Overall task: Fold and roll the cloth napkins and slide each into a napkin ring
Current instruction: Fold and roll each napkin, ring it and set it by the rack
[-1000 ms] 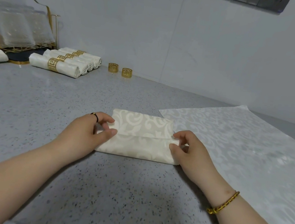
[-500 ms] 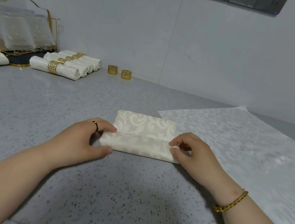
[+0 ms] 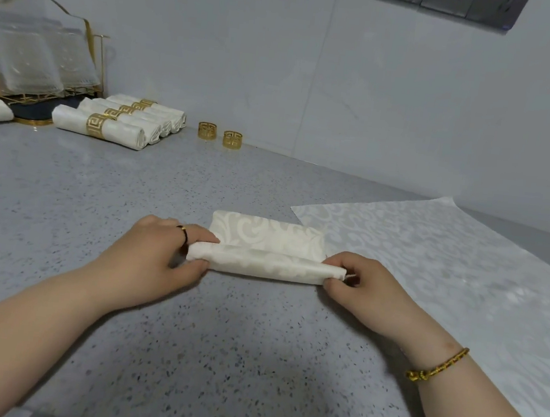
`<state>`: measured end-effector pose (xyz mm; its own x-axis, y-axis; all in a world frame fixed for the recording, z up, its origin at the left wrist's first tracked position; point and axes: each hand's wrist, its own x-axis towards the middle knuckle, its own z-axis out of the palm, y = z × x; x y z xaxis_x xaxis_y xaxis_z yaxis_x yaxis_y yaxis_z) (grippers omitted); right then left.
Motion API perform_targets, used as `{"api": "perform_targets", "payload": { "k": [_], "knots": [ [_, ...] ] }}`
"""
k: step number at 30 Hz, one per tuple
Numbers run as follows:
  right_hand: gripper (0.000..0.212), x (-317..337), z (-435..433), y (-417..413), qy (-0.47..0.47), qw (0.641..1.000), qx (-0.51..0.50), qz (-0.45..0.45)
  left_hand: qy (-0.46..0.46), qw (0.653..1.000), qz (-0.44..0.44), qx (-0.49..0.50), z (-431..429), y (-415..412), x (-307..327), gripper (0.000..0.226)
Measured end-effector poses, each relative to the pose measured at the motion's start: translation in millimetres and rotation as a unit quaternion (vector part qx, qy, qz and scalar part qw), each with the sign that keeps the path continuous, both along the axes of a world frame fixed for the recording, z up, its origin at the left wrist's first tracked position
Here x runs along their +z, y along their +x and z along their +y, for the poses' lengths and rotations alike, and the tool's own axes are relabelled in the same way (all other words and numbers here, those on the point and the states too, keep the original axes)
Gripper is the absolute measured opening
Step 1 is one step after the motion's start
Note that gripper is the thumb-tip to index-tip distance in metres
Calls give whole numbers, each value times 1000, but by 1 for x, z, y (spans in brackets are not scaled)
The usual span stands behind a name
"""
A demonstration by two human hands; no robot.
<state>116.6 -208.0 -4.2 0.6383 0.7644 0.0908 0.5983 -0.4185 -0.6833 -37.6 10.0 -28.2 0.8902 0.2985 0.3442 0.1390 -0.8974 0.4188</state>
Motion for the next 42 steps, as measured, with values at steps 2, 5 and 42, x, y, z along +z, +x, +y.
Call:
{"api": "perform_targets", "payload": {
  "k": [2,5,42],
  "knots": [
    [11,3,-2,2,4,1000,-8,22,-79,996,-42,4,-3,-2,2,32],
    [8,3,-2,1,7,999,-27,45,-164,983,-74,30,-7,0,1,8],
    [45,-2,-5,8,-78,987,10,-143,-4,992,128,-20,6,38,28,40]
  ]
}}
